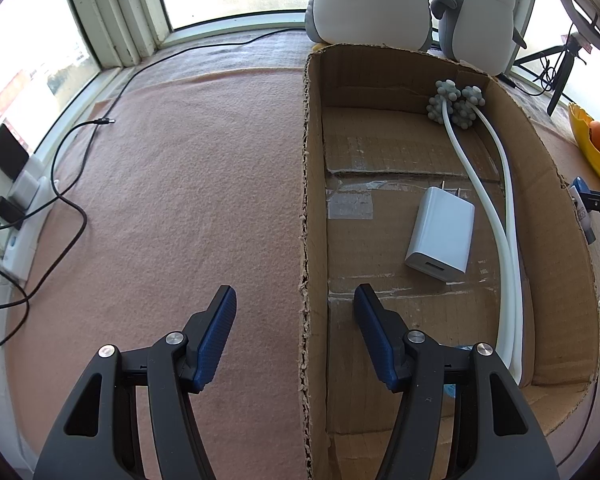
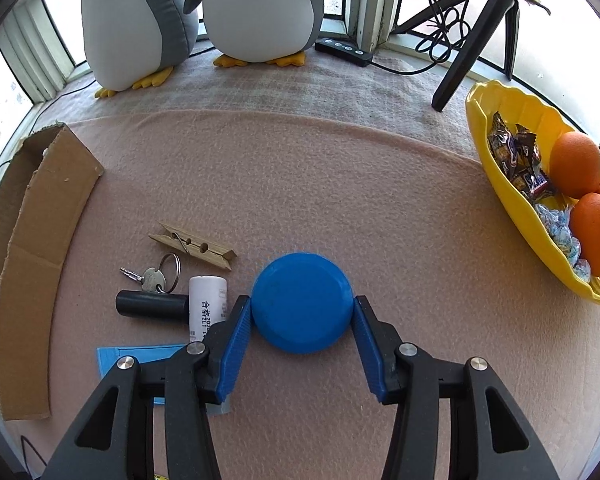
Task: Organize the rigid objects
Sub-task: 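Carry the blue lid into the box and open the right tool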
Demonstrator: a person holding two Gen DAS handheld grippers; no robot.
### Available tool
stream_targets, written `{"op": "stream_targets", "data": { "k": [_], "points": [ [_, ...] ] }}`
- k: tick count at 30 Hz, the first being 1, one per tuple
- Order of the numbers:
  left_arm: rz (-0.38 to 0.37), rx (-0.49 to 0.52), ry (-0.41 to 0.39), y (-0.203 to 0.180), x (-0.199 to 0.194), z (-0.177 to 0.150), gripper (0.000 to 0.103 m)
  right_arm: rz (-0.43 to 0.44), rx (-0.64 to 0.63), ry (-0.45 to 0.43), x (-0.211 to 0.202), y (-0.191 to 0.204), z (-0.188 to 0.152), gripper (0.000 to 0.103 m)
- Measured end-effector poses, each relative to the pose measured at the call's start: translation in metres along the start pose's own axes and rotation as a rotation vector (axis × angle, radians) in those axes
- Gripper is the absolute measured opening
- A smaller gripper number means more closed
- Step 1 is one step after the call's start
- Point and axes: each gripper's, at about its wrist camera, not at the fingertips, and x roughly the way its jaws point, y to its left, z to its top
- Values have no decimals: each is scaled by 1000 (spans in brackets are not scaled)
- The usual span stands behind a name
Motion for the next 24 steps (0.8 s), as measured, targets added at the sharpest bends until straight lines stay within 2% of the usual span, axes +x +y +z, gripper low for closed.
{"op": "stream_targets", "data": {
  "k": [5,11,24],
  "points": [
    [0,0,-1,-1,0,0,61,-2,35,-36,-17,-5,-5,46],
    [0,1,-2,-1,0,0,61,14,8,-93,-47,12,-3,46],
    [3,13,-13,-3,-2,1,61,177,-114,-198,-99,113,14,46]
  ]
}}
